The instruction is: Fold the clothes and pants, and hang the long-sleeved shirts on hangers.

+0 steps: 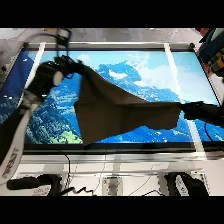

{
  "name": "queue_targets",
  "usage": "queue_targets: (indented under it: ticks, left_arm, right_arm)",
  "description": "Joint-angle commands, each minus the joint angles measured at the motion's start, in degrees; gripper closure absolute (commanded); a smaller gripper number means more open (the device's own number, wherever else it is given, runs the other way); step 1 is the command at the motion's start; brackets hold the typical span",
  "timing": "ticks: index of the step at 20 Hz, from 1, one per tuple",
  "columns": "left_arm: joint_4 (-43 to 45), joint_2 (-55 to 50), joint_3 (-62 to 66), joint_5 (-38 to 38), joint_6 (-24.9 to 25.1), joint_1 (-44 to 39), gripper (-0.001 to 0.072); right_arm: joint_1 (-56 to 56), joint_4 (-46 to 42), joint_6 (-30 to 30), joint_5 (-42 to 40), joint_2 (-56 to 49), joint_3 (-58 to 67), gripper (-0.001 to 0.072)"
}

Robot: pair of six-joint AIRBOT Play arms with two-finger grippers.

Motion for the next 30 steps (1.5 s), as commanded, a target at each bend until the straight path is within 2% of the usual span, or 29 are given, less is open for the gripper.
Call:
queue_targets:
  ticks: [1, 2, 3, 4, 6, 8, 11, 17, 21, 25, 26, 27, 30]
  left_arm:
    - [-0.1, -3.9, 0.1, -5.0, -0.4, -1.2, 0.0029]
    - [1.5, -2.6, 0.1, -9.6, -0.4, -0.9, 0.0078]
    - [3.0, -1.2, 0.0, -15.1, -0.4, -0.5, 0.0184]
    - [3.1, 0.3, 0.0, -21.7, 0.1, 0.2, 0.0242]
    - [2.5, 2.2, -0.2, -35.1, 4.0, 1.3, 0.0242]
    - [-3.4, 3.5, -3.4, -41.2, 5.0, 2.8, 0.0242]
    - [-18.5, 6.1, -13.9, -39.2, 8.2, 3.8, 0.0242]
    - [-28.6, 15.9, -36.0, -29.3, 9.2, 4.1, 0.0246]
    - [-38.6, 16.8, -45.0, -25.9, 13.8, 4.0, 0.0246]
    - [-42.8, 16.8, -49.2, -19.8, 14.1, 4.0, 0.0257]
    - [-43.0, 16.8, -49.9, -19.0, 14.1, 4.0, 0.0325]
    - [-43.0, 16.8, -50.5, -18.2, 14.0, 4.0, 0.0353]
    - [-44.3, 16.7, -51.0, -16.7, 14.0, 4.0, 0.0353]
  right_arm:
    - [0.0, -0.2, -0.3, -3.4, -5.7, -3.7, 0.07]
    - [0.0, -1.0, -0.4, -5.2, -7.0, -3.7, 0.07]
    - [0.0, -2.3, -0.4, -7.3, -8.2, -3.7, 0.07]
    - [0.0, -3.4, -0.4, -8.9, -9.2, -3.7, 0.07]
    - [0.0, -4.6, -0.4, -9.9, -10.8, -3.7, 0.07]
    - [0.0, -4.7, -0.4, -9.9, -11.3, -3.8, 0.07]
    - [0.0, -4.7, -0.4, -9.8, -11.3, -3.8, 0.07]
    - [0.0, -4.7, -0.4, -9.7, -11.3, -3.8, 0.07]
    - [0.0, -4.7, -0.4, -8.7, -11.3, -3.8, 0.07]
    - [0.0, -4.7, -0.4, -7.5, -11.3, -3.8, 0.07]
    - [0.0, -4.7, -0.4, -7.5, -11.3, -3.8, 0.07]
    - [0.0, -4.7, -0.4, -7.5, -11.3, -3.8, 0.07]
    - [0.0, -4.6, -0.4, -7.5, -11.3, -3.8, 0.07]
